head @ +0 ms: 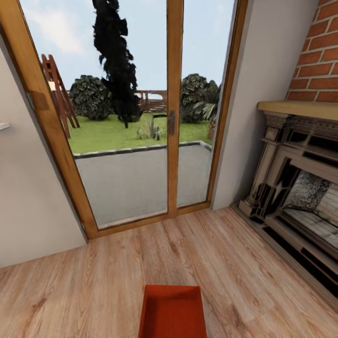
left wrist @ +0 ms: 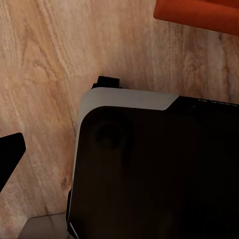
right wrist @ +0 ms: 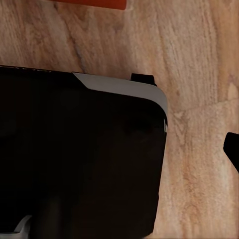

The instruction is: Move the two storage containers from the living room to the garage. In the garage, place one container on the floor and stack the other container on top of it (either order is fine).

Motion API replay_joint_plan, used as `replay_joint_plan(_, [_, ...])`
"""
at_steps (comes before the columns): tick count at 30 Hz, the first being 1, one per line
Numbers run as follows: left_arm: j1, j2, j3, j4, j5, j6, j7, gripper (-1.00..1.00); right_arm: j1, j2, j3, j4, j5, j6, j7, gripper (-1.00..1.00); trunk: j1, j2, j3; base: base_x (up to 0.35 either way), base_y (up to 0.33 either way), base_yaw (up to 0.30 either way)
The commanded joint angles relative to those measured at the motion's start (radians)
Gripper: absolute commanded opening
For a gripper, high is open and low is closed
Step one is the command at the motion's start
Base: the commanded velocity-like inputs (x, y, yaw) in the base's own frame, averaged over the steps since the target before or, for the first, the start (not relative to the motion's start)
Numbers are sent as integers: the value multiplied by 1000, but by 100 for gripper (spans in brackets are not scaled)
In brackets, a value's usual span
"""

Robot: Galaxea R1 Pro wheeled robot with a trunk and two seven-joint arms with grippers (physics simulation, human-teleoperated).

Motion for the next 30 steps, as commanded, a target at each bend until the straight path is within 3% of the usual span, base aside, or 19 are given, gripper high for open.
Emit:
replay_joint_plan(1, [-1, 0, 4, 1, 6, -3, -1, 100, -1, 1, 8, 2, -7, -3, 0, 100, 0, -1, -3, 0, 0, 0])
replay_joint_plan(30, [-1, 0, 4, 1, 6, -3, -1, 100, -1, 0, 7, 2, -7, -3, 0, 100, 0, -1, -49, 0, 0, 0])
